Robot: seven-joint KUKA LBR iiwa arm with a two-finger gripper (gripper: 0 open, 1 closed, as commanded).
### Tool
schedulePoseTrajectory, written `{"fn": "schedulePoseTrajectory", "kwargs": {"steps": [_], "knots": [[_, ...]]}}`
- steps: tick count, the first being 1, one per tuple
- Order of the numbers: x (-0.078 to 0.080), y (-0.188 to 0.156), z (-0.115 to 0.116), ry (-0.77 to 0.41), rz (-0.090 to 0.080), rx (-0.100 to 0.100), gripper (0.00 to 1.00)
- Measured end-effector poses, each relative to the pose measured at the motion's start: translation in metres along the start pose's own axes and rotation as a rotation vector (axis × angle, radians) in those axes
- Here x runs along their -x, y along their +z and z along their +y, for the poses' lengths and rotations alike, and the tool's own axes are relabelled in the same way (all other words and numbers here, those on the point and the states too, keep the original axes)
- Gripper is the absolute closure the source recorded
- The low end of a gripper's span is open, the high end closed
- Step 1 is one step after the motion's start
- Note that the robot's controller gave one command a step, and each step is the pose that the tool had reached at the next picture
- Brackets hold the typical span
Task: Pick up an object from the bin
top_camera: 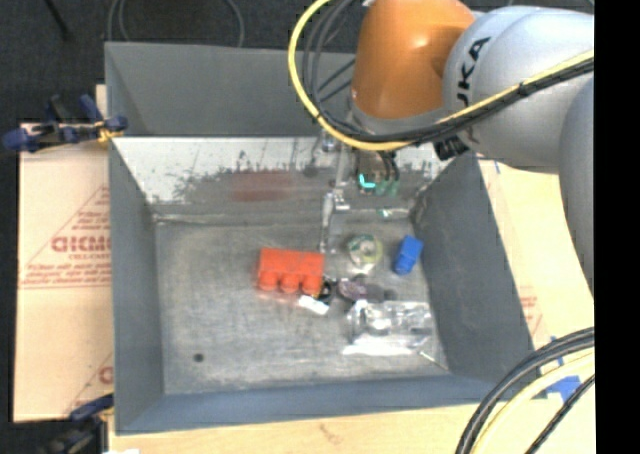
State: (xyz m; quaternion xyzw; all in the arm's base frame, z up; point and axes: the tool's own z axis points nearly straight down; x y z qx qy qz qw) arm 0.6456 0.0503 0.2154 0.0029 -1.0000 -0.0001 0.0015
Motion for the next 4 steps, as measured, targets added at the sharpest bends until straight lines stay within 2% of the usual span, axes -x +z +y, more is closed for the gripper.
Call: {"fn": "schedulePoseTrajectory", "kwargs": {"steps": [1, 2, 3, 4], "knots": [[-0.022, 0.144, -0.013, -0.026, -0.019, 0.0, 0.0], [-0.019, 0.138, -0.013, -0.024, -0.027, 0.001, 1.0], [-0.032, 0.018, 0.028, -0.06, -0.016, 0.0, 1.0], [-0.021, -0.057, 0.06, -0.453, -0.015, -0.001, 1.0]]}}
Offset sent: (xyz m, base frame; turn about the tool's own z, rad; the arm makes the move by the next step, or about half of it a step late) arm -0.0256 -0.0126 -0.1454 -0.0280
